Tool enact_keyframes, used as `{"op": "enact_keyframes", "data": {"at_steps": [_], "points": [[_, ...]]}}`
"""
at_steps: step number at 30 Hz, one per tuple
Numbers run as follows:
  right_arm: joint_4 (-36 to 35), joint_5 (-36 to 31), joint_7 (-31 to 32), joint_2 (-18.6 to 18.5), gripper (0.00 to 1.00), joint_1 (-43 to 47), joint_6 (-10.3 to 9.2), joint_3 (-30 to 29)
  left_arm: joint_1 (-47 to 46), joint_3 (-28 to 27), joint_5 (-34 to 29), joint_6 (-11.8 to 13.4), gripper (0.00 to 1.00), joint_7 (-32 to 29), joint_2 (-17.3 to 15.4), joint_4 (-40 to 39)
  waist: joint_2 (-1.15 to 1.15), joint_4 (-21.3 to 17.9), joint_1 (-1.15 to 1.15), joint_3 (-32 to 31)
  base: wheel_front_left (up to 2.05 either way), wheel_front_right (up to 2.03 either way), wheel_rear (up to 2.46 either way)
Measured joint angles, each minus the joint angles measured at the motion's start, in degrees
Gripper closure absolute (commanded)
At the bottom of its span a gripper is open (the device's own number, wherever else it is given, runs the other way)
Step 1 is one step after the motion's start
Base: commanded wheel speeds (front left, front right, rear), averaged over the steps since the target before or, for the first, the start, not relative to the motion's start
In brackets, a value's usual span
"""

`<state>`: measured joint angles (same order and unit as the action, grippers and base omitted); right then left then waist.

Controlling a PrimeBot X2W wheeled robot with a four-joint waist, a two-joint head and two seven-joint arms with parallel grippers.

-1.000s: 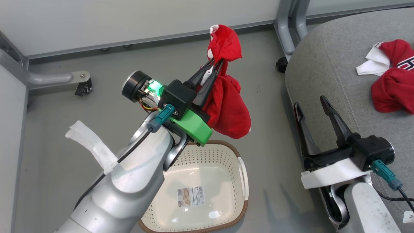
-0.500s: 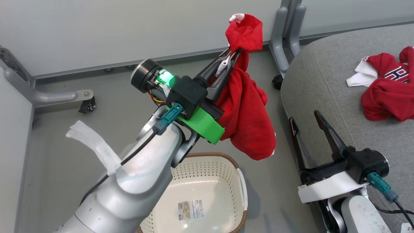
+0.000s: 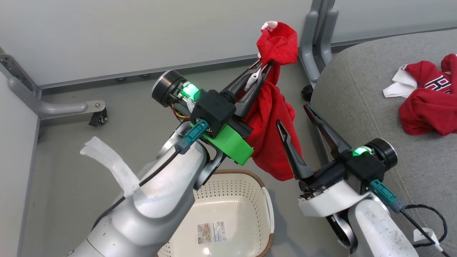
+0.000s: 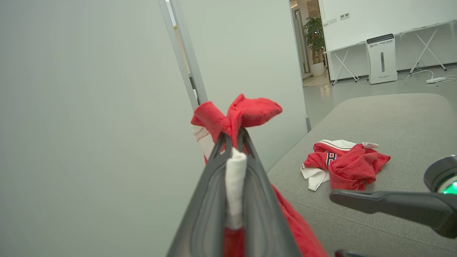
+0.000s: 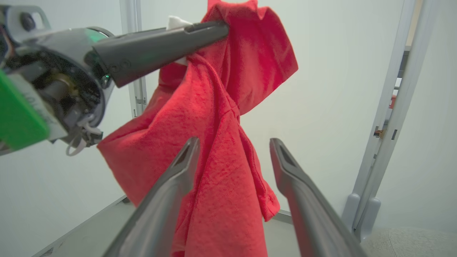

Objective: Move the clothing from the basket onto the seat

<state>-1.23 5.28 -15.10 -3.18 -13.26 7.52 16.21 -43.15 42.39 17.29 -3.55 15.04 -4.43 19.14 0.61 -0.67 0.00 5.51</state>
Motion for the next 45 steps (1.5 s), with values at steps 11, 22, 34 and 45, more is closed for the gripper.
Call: {"op": "enact_keyframes", "data": {"at_steps": [11,22,34,45], "points": [[7.2,-1.3,0.0,-3.7,0.00,-6.6,0.00,3.1,0.1,4.4,-0.2,-0.7,1.00,0.0,0.8,-2.2,0.00,1.6,0.00,1.4,0.00,0.00,0.00],[13.4,0.9,0.0,-5.8,0.40,-9.8,0.00,7.2,0.1,7.8,0.4,-0.7,1.00,-0.1,1.3,-4.7,0.00,3.0,0.00,2.4,0.00,0.00,0.00],[12.6,4.4,0.0,-4.9,1.00,-8.0,0.00,7.9,0.9,7.6,1.4,-0.2,1.00,-0.1,1.3,-3.6,0.00,3.4,0.00,3.2,0.00,0.00,0.00],[12.2,5.4,0.0,-3.1,1.00,-6.4,0.00,4.7,3.6,7.4,1.5,0.1,0.00,0.0,1.4,-4.4,0.00,4.0,0.00,2.9,0.00,0.00,0.00]]}}
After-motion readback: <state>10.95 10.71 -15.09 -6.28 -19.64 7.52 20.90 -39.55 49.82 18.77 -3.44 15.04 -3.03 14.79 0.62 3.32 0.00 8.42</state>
